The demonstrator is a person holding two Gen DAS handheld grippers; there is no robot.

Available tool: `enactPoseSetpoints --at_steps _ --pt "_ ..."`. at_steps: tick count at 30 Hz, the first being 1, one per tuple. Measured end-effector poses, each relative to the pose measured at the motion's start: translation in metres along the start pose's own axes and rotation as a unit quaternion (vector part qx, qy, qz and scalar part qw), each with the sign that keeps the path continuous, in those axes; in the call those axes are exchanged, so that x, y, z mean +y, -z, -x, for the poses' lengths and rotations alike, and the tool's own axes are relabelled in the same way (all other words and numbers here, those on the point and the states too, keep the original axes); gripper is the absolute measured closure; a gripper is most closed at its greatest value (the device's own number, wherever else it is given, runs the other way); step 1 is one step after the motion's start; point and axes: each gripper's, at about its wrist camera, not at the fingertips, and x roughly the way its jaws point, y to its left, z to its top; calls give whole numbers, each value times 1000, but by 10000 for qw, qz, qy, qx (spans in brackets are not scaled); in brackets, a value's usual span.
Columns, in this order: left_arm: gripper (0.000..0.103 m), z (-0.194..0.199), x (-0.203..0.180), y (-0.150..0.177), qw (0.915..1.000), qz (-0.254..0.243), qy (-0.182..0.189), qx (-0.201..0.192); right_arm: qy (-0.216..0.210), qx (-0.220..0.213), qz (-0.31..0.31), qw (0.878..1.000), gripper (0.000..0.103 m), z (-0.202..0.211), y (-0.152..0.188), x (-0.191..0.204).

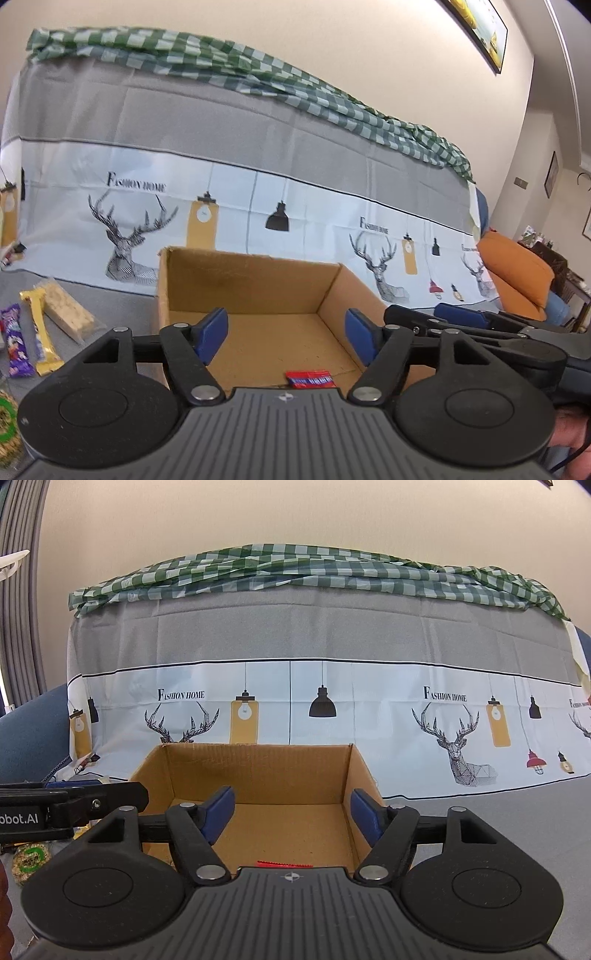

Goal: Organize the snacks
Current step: 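Move both tools back to the snack pile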

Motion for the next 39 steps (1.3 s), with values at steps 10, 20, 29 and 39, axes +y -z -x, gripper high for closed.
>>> enactPoseSetpoints --at_steps 10,20,29,39 --pt "27 23 12 3 9971 -512 -468 -322 -88 -33 -216 9997 28 -1 -4 14" --pt "35 61 87 -20 9928 -317 -1111 315 -377 -38 -343 9987 25 4 -1 58" --pt "84 80 191 -15 9750 -221 -2158 474 -1042 -116 -130 9944 25 11 6 118" --pt "90 91 257 -15 9570 869 -2656 783 -2154 -322 624 9740 45 8 21 202"
